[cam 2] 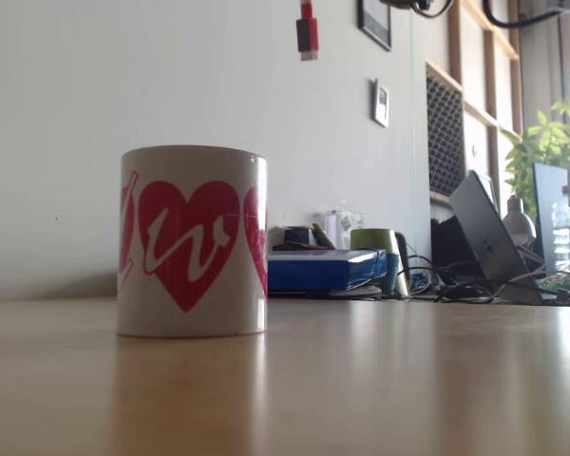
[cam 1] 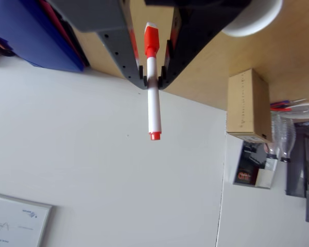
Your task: Grab the pen and place it in the cup.
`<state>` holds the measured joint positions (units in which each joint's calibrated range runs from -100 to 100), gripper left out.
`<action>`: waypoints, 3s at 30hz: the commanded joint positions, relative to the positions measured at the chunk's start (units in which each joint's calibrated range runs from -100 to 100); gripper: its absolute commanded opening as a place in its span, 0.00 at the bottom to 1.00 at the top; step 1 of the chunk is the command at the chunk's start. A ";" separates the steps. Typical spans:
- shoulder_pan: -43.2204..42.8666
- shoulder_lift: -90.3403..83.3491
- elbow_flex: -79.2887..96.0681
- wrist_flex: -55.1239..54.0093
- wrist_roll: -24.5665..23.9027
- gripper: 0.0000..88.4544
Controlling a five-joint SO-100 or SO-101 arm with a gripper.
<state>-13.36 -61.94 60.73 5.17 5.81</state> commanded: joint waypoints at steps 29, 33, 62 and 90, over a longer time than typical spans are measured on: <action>-22.31 3.10 13.38 -22.16 1.65 0.01; -22.81 10.57 12.56 -28.27 1.65 0.01; -22.73 31.73 10.21 -36.78 0.97 0.02; -22.31 31.73 9.76 -36.70 1.02 0.25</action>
<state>-36.16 -29.52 73.49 -31.02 6.99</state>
